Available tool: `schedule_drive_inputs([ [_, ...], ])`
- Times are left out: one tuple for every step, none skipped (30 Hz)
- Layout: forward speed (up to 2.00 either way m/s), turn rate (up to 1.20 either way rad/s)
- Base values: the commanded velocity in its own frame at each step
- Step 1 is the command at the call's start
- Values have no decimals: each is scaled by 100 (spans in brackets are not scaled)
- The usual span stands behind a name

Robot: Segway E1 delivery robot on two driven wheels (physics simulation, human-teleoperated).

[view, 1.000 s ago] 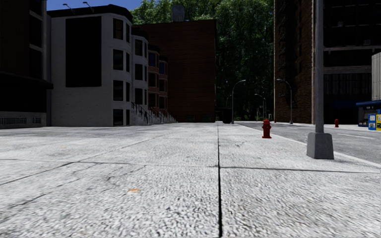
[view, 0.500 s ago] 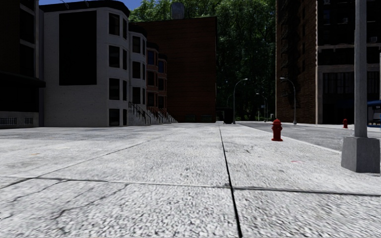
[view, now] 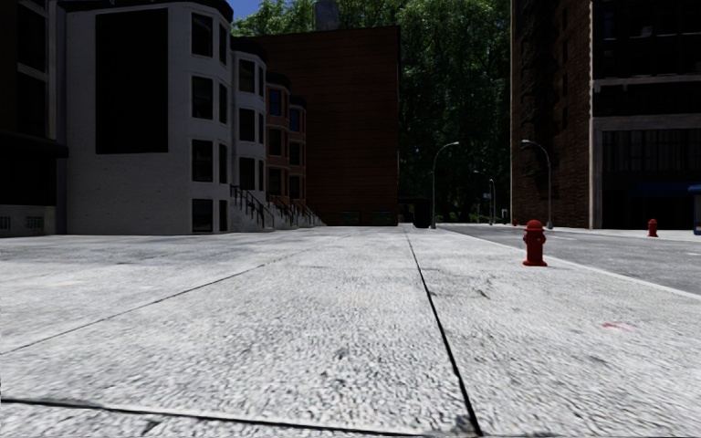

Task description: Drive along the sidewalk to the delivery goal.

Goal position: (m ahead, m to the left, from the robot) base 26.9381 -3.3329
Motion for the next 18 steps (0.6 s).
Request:
schedule_drive_inputs([
  [188, 0],
  [188, 0],
  [188, 0],
  [188, 0],
  [188, 0],
  [188, 0],
  [188, 0],
  [188, 0],
  [188, 0],
  [188, 0],
  [188, 0],
  [188, 0],
  [188, 0],
  [188, 0],
  [188, 0],
  [188, 0],
  [188, 0],
  [188, 0],
])
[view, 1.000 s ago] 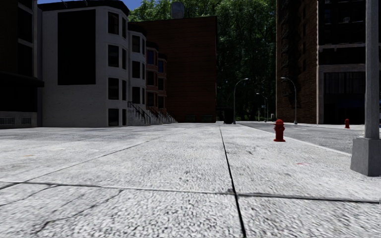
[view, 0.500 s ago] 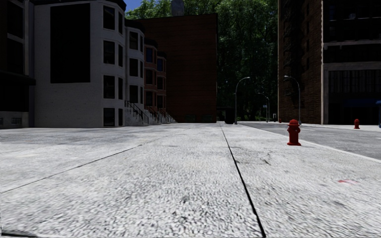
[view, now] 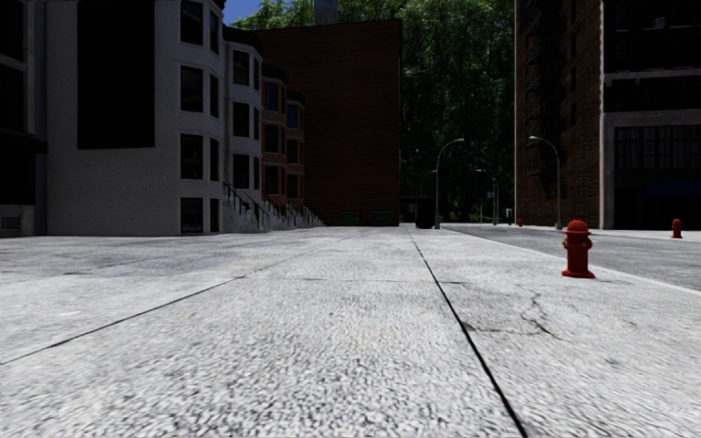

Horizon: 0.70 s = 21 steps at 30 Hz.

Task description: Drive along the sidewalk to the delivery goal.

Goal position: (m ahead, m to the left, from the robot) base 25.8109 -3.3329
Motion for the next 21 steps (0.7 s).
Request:
schedule_drive_inputs([
  [188, 0],
  [188, 0],
  [188, 0],
  [188, 0],
  [188, 0],
  [188, 0],
  [190, 0],
  [192, 0],
  [192, 0],
  [192, 0],
  [192, 0],
  [192, 0],
  [192, 0],
  [192, 0],
  [192, 0],
  [192, 0],
  [193, 0],
  [194, 0],
  [194, 0],
  [194, 0],
  [194, 0],
])
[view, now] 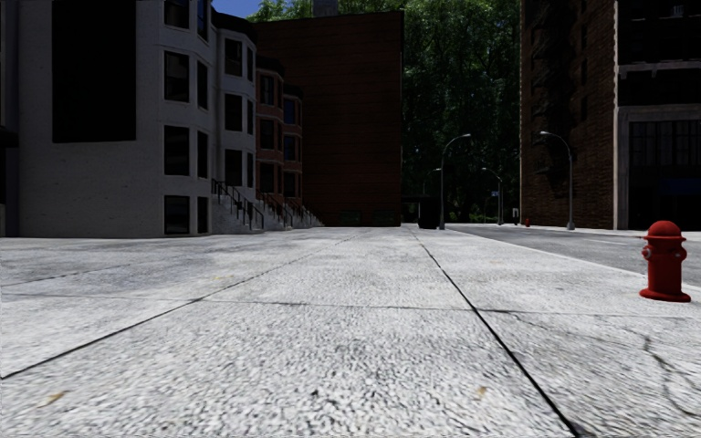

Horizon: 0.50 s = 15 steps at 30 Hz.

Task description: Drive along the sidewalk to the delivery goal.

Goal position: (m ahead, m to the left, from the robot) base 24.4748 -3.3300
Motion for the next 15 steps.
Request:
schedule_drive_inputs([
  [194, 0],
  [194, 0],
  [194, 0],
  [195, 0],
  [195, 0],
  [195, 0],
  [198, 0],
  [200, 0],
  [200, 0],
  [200, 0],
  [200, 0],
  [200, 0],
  [200, 0],
  [200, 0],
  [200, 0],
])
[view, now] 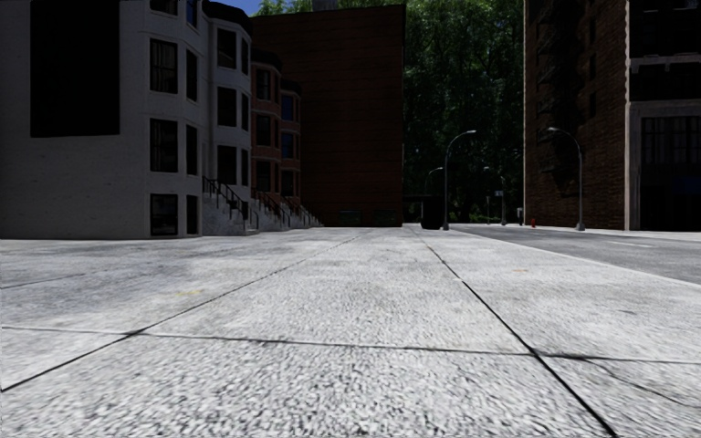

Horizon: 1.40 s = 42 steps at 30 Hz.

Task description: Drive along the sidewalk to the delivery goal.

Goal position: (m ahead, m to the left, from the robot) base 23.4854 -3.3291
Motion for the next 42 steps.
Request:
schedule_drive_inputs([
  [200, 0],
  [199, 0],
  [198, 0],
  [198, 0],
  [198, 0],
  [200, 0],
  [200, 0],
  [200, 0],
  [200, 0],
  [200, 0],
  [200, 0],
  [200, 0],
  [200, 0],
  [200, 0],
  [200, 0],
  [200, 0],
  [200, -3],
  [200, -3],
  [200, -7],
  [200, -17],
  [200, -27],
  [200, -27],
  [200, -34],
  [200, -37],
  [200, -37],
  [200, -37],
  [200, -38],
  [200, -38],
  [200, -38],
  [200, -38],
  [200, -38],
  [200, -34],
  [200, -34],
  [200, 0],
  [200, 0],
  [200, 0],
  [200, 0],
  [200, 0],
  [200, 0],
  [200, 0],
  [200, 0],
  [200, 0],
])
